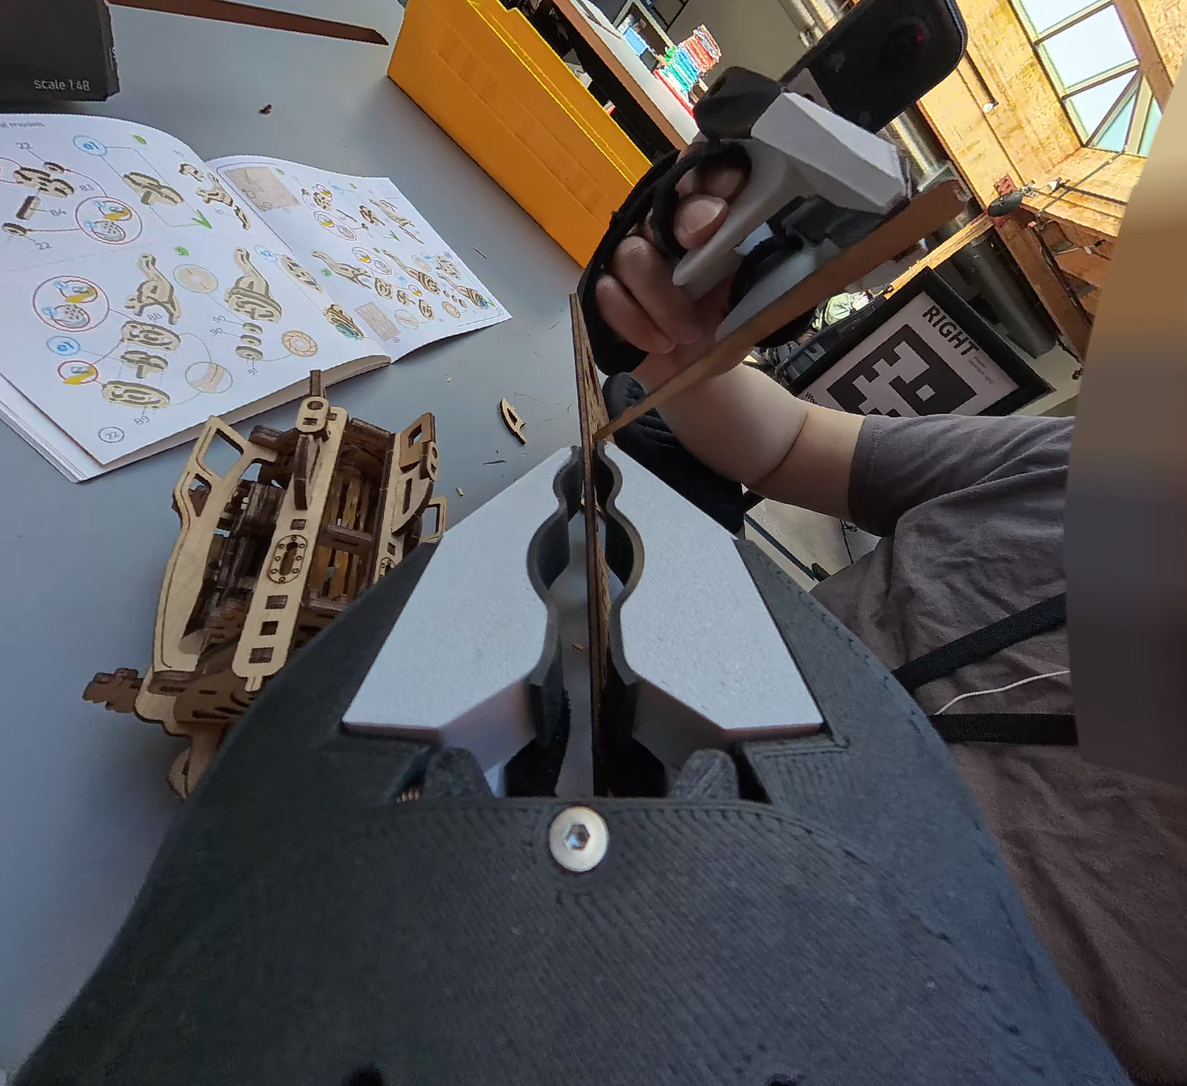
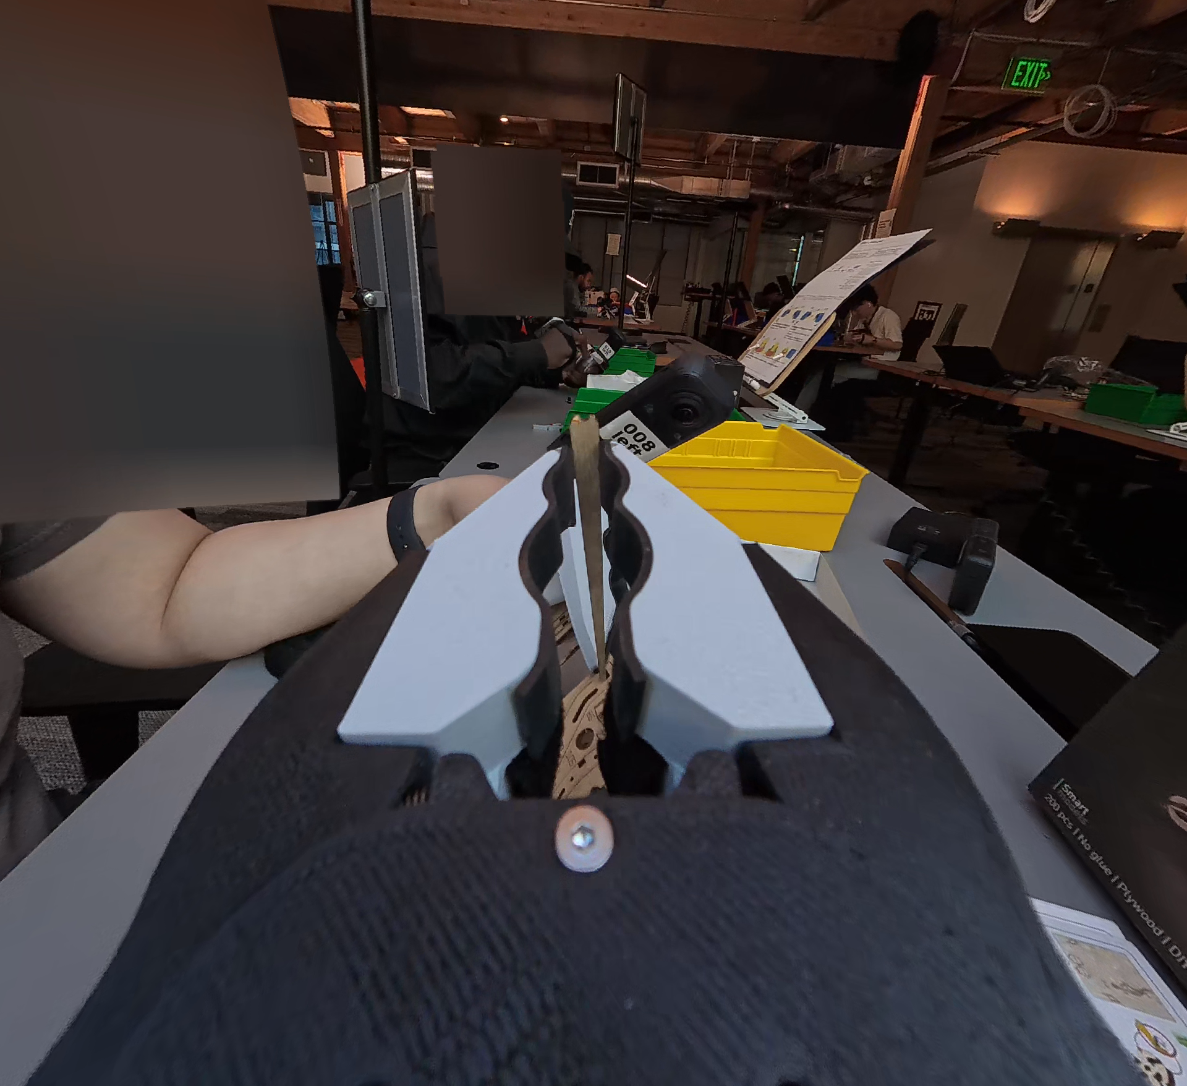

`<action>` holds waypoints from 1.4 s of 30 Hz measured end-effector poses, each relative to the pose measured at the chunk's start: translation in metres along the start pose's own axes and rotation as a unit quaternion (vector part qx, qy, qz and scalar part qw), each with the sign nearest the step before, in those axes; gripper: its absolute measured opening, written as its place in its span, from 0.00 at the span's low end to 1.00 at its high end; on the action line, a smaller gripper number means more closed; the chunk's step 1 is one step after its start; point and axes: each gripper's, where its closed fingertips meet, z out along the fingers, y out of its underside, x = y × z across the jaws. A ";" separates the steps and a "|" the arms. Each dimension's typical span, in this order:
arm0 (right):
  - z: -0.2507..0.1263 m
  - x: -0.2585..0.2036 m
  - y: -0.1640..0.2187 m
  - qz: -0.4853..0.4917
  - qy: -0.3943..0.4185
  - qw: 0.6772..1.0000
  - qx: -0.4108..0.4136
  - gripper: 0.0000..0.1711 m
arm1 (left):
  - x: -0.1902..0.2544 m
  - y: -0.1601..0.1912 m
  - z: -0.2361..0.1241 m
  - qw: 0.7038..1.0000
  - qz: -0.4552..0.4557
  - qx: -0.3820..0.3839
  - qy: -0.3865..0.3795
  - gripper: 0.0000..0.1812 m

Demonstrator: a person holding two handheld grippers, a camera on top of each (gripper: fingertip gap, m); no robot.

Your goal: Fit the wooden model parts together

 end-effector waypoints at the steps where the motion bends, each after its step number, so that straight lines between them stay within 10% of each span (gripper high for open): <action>1: 0.000 0.000 -0.001 -0.005 0.003 1.000 0.003 0.04 | 0.000 0.000 0.000 1.000 -0.001 0.000 0.001 0.01; 22: -0.009 -0.046 0.021 -0.122 -0.118 0.983 -0.076 0.04 | 0.007 0.000 0.001 1.000 -0.023 0.000 0.018 0.00; 42: -0.026 0.002 -0.006 0.088 -0.063 0.993 0.046 0.03 | 0.014 -0.014 -0.001 0.999 -0.007 0.034 0.023 0.01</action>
